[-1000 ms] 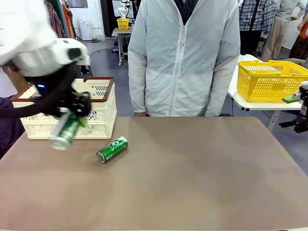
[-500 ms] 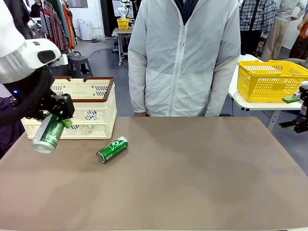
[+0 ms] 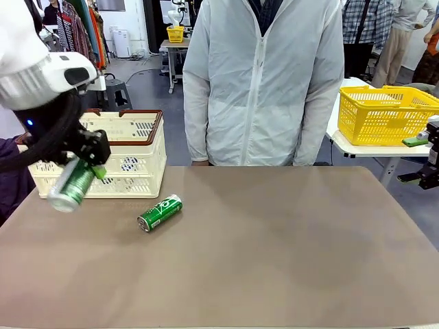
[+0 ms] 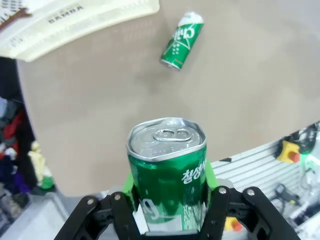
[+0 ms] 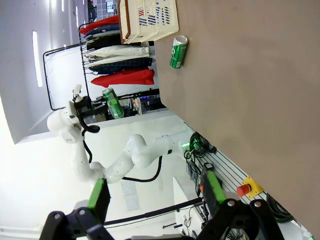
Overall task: Place the drinks into the Shopping basket.
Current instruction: Pick up one drink and place it into the Shopping basket.
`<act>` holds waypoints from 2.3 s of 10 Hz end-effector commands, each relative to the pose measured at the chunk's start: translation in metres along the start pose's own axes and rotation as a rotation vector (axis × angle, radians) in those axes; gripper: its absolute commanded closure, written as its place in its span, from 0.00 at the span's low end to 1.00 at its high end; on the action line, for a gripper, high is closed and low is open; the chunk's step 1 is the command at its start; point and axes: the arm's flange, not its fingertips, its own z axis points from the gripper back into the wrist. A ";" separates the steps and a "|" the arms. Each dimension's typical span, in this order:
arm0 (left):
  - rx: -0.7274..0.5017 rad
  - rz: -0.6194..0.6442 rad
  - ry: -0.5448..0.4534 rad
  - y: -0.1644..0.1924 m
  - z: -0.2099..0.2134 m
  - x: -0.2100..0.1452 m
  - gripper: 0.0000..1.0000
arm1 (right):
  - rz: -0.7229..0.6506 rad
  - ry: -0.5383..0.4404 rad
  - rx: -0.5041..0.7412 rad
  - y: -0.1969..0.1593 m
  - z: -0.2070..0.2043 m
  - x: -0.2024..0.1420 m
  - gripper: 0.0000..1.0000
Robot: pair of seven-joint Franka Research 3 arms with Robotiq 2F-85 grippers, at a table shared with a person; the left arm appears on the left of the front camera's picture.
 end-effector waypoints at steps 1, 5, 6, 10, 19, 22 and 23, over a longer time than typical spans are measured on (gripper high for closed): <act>-0.016 -0.130 0.037 0.056 0.041 0.079 1.00 | -0.018 0.007 -0.024 0.004 0.002 0.000 0.00; -0.070 0.011 0.006 0.149 0.009 0.242 1.00 | -0.018 0.007 -0.024 0.004 0.002 0.000 0.00; -0.091 0.112 0.006 0.147 0.002 0.274 1.00 | -0.018 0.007 -0.024 0.004 0.002 0.000 0.00; 0.031 0.292 -0.006 0.112 -0.059 0.347 1.00 | -0.018 0.007 -0.024 0.004 0.002 0.000 0.00; 0.034 0.299 -0.051 0.115 -0.173 0.327 1.00 | -0.018 0.007 -0.024 0.004 0.002 0.000 0.00; -0.003 0.256 -0.026 0.110 -0.221 0.319 1.00 | -0.018 0.007 -0.024 0.004 0.002 0.000 0.00; 0.007 0.245 0.000 0.108 -0.232 0.317 1.00 | -0.018 0.007 -0.024 0.004 0.002 0.000 0.00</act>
